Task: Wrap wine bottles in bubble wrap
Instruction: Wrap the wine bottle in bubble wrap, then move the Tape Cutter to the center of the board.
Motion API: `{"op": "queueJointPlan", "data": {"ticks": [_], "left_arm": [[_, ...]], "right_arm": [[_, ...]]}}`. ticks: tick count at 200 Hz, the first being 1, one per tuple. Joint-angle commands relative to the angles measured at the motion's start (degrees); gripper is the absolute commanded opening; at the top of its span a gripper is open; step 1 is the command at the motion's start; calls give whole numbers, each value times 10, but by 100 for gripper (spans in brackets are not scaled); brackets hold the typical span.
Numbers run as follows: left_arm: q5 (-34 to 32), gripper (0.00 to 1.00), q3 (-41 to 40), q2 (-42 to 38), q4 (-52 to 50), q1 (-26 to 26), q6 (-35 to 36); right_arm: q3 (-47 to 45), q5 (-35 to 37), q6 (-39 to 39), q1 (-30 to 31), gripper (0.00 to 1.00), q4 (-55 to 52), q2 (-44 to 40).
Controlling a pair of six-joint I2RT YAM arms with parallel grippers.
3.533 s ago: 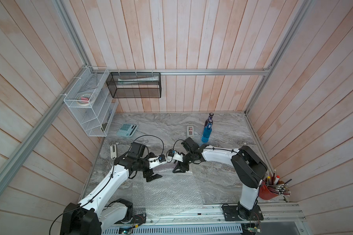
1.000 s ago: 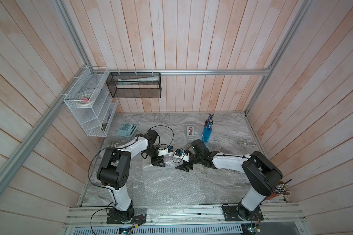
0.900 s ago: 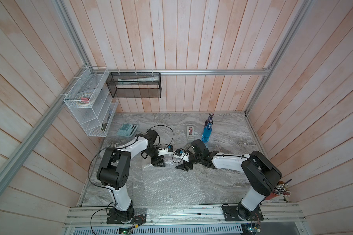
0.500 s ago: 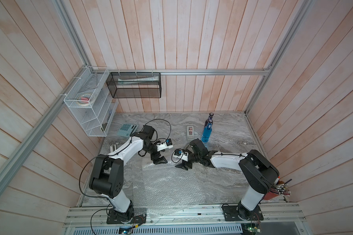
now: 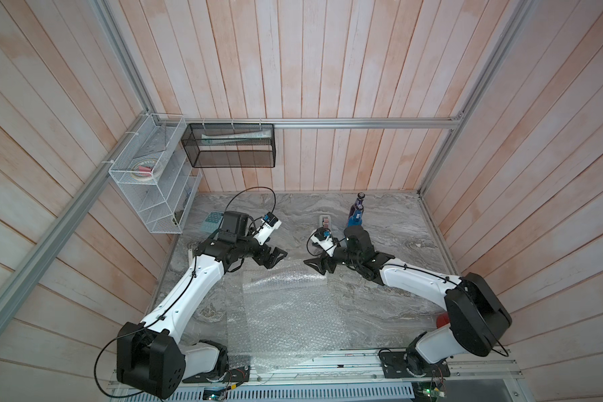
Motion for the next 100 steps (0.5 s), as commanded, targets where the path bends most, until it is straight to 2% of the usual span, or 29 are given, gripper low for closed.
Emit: {"op": "queueJointPlan", "data": {"ticks": [1,19,36,66,100], "left_arm": [[-19,95,-25,-14,52,3,-221],[10,94,-54,-30,100,3,-303],[39,93,-78,-30,149,1,-367],[27,91,-71,9,168,-7,-409],[14,92,-61,47,202,-27,-432]], "right_arm": [[-6,82,166,-16,80,-10,-15],[4,139,220,-22,80,-41,-27],[14,157,254,-36,80,-60,-26],[38,219,291,-44,80,-90,-2],[71,251,307,-45,80,-89,46]]}}
